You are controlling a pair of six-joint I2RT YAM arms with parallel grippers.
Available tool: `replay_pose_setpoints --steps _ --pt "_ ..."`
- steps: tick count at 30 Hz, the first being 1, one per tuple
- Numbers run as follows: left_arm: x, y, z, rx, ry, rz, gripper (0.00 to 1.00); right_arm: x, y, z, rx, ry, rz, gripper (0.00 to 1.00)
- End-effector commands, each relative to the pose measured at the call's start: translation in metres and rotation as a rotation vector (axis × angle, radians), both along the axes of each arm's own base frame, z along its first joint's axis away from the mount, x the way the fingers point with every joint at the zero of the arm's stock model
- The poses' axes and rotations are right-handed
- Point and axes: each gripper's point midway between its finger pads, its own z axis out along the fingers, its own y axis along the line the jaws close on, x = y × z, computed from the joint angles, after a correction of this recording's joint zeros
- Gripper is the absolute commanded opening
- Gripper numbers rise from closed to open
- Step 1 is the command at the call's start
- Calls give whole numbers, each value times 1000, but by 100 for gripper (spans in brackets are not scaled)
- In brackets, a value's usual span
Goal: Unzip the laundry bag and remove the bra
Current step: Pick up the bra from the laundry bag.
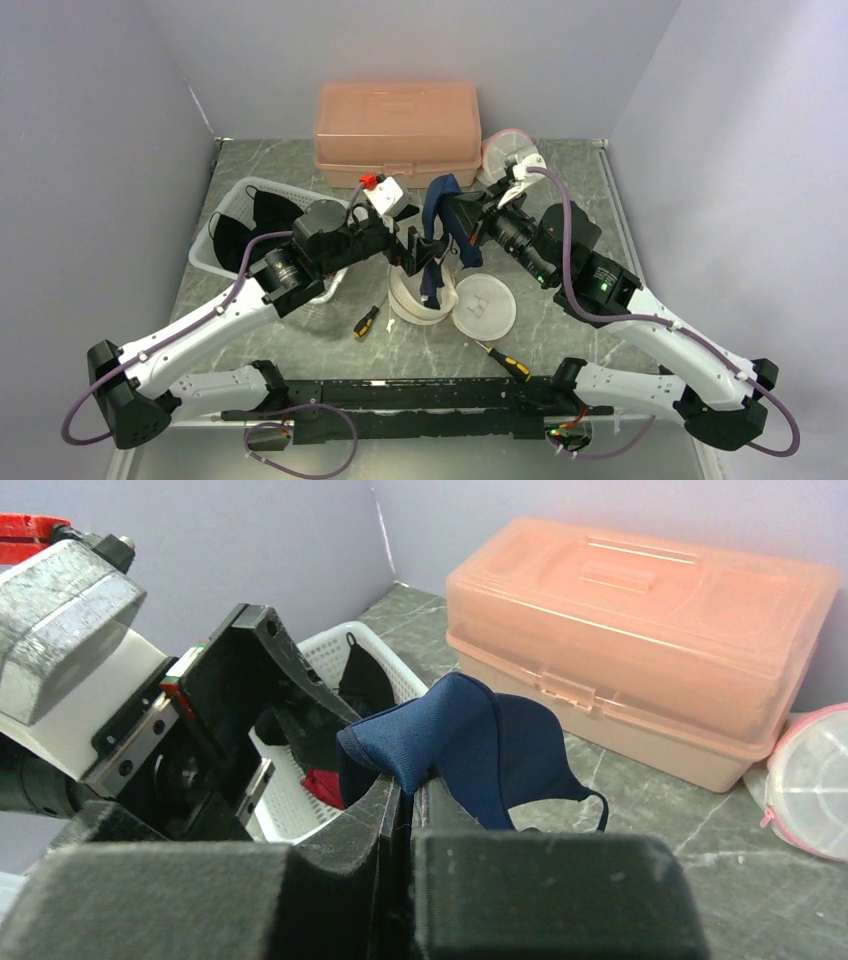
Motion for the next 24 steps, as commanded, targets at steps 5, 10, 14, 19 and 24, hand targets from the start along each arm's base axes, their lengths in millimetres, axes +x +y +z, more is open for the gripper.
replay_pose_setpoints --steps 5,10,14,19,24 --pt "28 6 9 18 -64 175 75 -3 -1 33 74 -37 6 0" --pt "39 21 13 6 -80 276 48 5 -6 25 42 -34 -45 0" --pt "42 24 20 7 -89 297 22 14 -10 21 21 -33 -98 0" --pt "40 24 26 7 -66 293 3 32 -18 17 -15 -35 -208 0" --pt "39 27 37 -29 -19 313 3 49 -25 13 -34 -7 -328 0"
